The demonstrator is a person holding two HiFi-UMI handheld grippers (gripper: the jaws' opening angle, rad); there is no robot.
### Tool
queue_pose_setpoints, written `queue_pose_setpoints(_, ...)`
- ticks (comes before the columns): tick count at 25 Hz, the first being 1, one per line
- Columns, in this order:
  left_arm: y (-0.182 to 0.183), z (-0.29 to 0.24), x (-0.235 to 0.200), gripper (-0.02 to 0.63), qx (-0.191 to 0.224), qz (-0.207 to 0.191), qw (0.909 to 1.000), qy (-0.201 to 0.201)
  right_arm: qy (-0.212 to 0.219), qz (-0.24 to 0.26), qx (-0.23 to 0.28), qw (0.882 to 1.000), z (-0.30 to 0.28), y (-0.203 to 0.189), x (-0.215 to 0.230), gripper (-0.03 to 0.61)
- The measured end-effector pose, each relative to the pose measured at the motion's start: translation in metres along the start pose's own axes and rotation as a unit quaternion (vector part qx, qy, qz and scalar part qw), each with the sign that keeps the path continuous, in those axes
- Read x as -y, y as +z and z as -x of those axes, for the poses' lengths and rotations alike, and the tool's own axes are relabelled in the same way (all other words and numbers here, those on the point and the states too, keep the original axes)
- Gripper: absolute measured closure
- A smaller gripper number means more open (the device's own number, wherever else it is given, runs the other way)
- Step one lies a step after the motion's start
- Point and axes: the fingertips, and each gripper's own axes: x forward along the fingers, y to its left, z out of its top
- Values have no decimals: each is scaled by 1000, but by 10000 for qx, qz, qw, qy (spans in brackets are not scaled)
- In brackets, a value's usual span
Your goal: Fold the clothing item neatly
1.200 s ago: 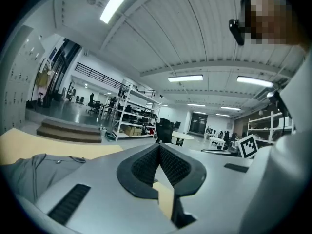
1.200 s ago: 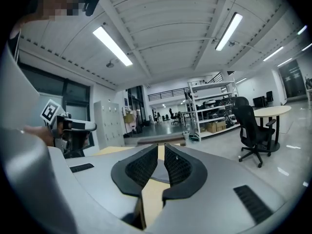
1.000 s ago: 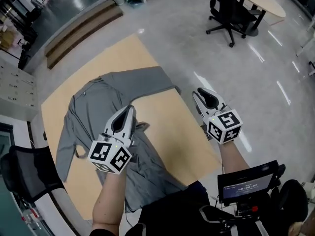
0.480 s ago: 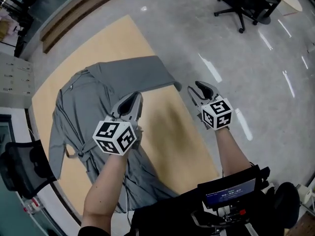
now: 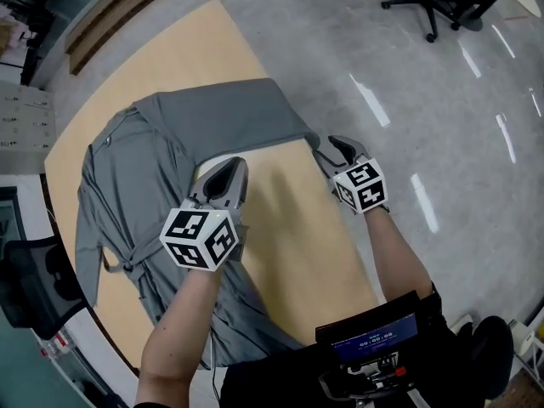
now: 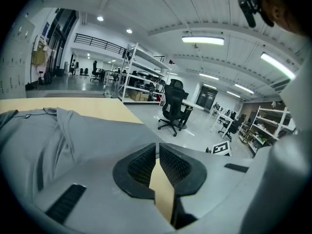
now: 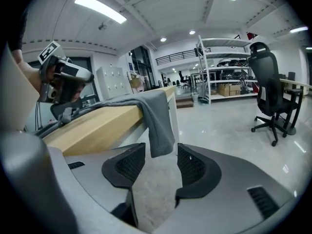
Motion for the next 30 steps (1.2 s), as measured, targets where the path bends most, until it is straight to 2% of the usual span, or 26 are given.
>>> queue_pose_setpoints(3, -4, 1, -5, 614, -33, -1, 10000, 18, -55, 49, -81, 9999, -12, -8, 3, 393)
queue_pose_setpoints(7, -6, 4, -9, 614, -22, 18, 10000, 71, 79, 7, -57, 10000, -18, -10, 5, 394)
queue_pose_setpoints(9, -4, 6, -8, 614, -9, 6, 10000, 77, 81, -10, -32, 10000, -19, -9, 6, 426)
queue_pose_setpoints(11, -3, 9, -10, 614, 4, 6, 10000, 80, 25, -18, -15, 10000, -19, -9, 7, 510)
queue_pose_setpoints(17, 2, 24, -17, 614, 85, 55, 9998, 144, -367, -23, 54, 9993, -5, 7, 23, 529)
queue_pose_setpoints(21, 15, 55, -24, 614, 367, 187, 9989, 212, -843, 187, -9, 9963, 18, 35, 34, 529)
queue_pose_setpoints(25, 29, 89, -39, 614, 763, 261, 9963, 297, -1304, 791, 2, 9883, 38, 87, 39, 529)
queue_pose_setpoints(28, 36, 122, -59, 614, 1066, 318, 9931, 362, -1584, 1309, -34, 9786, 45, 130, 24, 529)
queue_pose_setpoints(30, 39, 150, -76, 614, 1274, 390, 9902, 421, -1700, 1477, -65, 9743, 47, 153, 5, 529)
